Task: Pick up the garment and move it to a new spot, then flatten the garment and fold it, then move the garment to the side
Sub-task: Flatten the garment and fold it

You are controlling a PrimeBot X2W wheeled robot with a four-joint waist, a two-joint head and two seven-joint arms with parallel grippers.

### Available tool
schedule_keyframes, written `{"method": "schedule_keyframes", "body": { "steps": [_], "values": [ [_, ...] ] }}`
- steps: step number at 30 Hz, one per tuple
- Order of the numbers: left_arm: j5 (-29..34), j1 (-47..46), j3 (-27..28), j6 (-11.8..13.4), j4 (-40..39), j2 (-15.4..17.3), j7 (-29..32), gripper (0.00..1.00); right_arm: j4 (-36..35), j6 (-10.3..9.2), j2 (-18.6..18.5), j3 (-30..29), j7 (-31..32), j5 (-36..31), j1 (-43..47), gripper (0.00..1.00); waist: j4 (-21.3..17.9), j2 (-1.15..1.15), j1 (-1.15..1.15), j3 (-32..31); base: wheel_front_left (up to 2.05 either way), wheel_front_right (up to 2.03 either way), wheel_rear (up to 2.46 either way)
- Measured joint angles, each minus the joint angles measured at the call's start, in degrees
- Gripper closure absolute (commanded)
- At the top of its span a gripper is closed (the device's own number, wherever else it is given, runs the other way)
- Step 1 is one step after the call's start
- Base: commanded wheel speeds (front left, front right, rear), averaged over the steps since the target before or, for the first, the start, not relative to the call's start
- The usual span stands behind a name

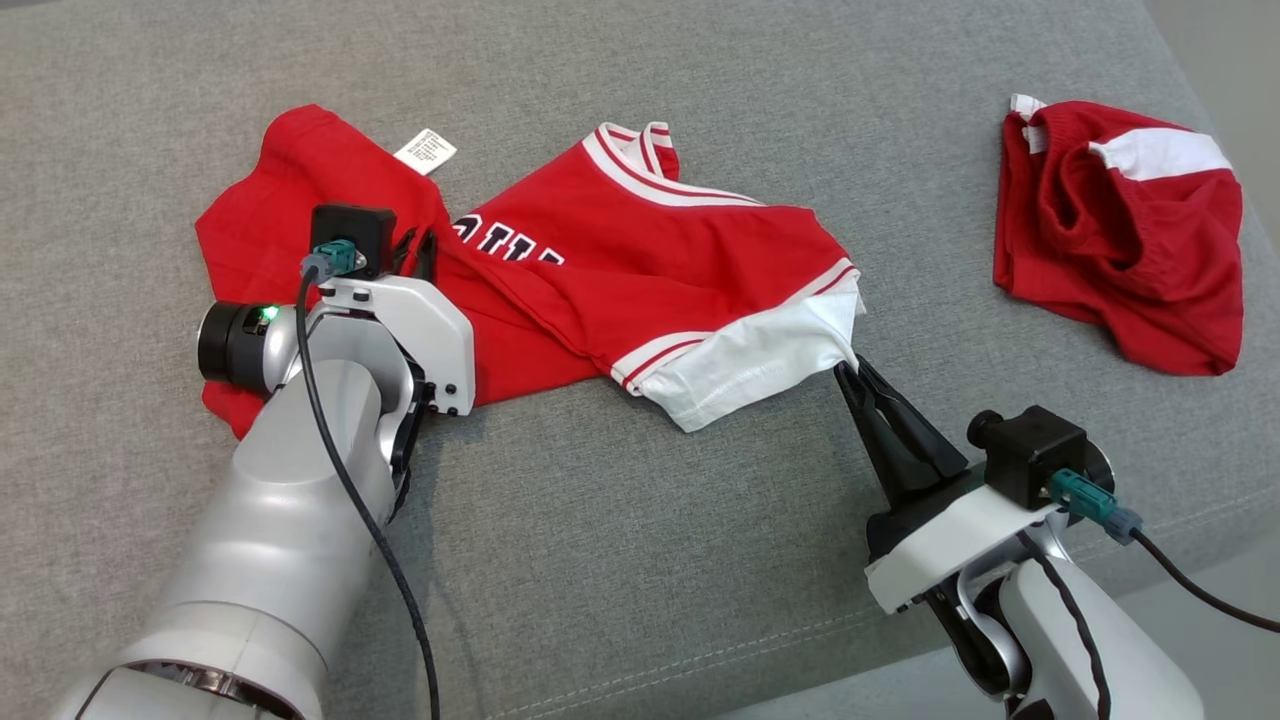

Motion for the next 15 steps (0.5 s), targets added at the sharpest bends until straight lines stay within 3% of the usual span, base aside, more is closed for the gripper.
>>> {"method": "schedule_keyframes", "body": {
  "steps": [6,12,15],
  "values": [
    [-1.91,0.03,0.48,0.00,-5.10,-0.07,-4.61,1.00,0.23,0.00,-0.11,-1.52,0.00,0.25,-0.23,1.00,1.53,0.00,0.00,-0.16,0.00,0.00,0.00],
    [-0.90,5.27,5.55,0.62,-24.46,-0.18,-5.00,1.00,1.57,-0.01,-1.31,-4.79,0.00,0.40,0.08,1.00,5.19,0.00,0.00,-1.20,0.00,0.00,0.00],
    [0.05,11.66,7.46,0.24,-27.89,-0.02,-5.06,1.00,1.59,0.00,-1.94,-5.75,0.00,0.40,0.42,1.00,7.54,0.00,0.00,-1.98,0.00,0.00,0.00]
  ]
}}
